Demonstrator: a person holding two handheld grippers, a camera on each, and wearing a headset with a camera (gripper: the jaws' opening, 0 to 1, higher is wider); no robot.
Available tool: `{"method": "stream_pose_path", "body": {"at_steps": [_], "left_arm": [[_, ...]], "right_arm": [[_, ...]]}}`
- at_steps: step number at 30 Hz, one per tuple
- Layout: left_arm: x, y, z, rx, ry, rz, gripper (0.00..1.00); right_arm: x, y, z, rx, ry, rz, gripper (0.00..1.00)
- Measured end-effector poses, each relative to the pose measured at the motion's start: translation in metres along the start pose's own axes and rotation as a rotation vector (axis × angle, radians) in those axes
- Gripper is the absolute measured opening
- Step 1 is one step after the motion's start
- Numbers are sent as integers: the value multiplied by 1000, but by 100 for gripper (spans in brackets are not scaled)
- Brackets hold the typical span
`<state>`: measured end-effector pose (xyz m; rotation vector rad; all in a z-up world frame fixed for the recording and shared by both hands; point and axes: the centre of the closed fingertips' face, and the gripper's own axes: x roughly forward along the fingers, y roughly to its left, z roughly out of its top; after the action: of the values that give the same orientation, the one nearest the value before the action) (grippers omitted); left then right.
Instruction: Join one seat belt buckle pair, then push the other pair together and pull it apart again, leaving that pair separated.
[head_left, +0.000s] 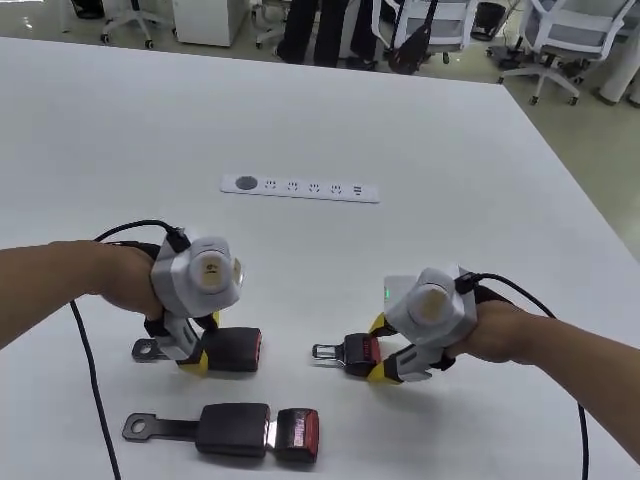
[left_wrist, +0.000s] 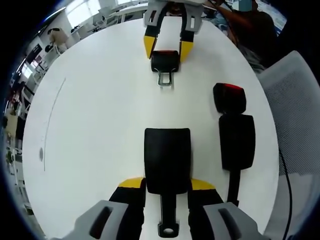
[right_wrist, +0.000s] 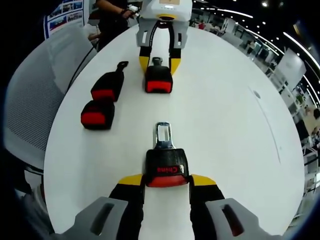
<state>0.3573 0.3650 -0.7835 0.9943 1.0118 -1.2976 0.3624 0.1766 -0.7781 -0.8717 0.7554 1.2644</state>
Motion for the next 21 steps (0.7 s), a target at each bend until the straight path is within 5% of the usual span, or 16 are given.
{"method": "stream_pose_path", "body": {"at_steps": [12,21], "left_arm": [[-13,4,-3,-42,-61,56,38],[-22,-2,-21,-131,-125,76,42]], "right_arm": [[-9,0,-6,7,-6,-20,44],[-22,6,-9,33,-24,-39,51]]}}
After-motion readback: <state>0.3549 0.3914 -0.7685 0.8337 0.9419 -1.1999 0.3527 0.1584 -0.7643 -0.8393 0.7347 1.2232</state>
